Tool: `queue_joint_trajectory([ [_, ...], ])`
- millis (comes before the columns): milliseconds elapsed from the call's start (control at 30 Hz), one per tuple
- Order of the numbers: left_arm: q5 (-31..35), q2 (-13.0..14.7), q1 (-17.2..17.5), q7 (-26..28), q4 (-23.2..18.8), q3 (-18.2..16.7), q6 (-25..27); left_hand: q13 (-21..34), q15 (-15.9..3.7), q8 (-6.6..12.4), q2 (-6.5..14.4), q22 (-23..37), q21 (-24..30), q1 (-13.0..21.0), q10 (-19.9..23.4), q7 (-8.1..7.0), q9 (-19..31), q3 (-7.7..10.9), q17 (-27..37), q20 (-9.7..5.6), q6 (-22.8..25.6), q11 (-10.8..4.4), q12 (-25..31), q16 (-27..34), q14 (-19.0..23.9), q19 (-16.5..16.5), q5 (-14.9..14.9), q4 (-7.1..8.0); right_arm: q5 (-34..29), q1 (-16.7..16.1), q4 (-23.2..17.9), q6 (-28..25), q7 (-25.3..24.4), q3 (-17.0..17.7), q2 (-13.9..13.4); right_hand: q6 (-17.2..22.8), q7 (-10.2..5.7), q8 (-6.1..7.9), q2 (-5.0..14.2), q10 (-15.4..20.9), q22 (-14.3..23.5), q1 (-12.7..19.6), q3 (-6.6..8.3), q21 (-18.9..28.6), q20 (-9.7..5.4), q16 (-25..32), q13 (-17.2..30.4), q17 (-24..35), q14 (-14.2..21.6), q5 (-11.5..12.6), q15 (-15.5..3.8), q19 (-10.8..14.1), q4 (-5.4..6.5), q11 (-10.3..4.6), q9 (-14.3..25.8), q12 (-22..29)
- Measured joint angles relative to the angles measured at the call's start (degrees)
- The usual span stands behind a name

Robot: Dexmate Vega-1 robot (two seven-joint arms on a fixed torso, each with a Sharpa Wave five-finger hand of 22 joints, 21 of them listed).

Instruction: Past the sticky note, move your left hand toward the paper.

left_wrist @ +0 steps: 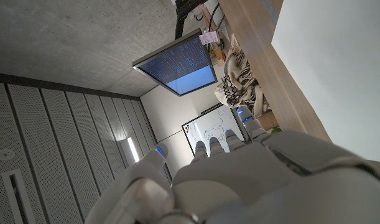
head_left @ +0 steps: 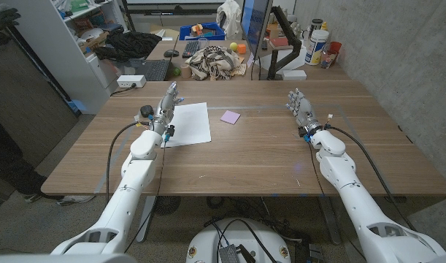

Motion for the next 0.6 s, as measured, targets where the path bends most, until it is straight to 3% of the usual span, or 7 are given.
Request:
queue_joint_trajectory([
  [600,9.95,-0.58,1.04,5.27,-1.61,-0.82,-4.25,-0.01,-0.01,0.00,0.33,-0.01,-0.43,0.57,0.00,0.01,-0.01,1.35,-0.01,0.31,0.00,0.01,-0.01,0.00,0.00,-0.32,-0.22,0.08,-2.27,-0.02,-0.05,-0.44,1.55,2.22,1.79,0.00,0.00,0.00,0.00,0.21,-0.01,0.00,0.00,0.00,0.00,0.00,-0.01,0.00,0.00,0.00,0.00,0.00,0.00,-0.21,-0.01,0.00],
])
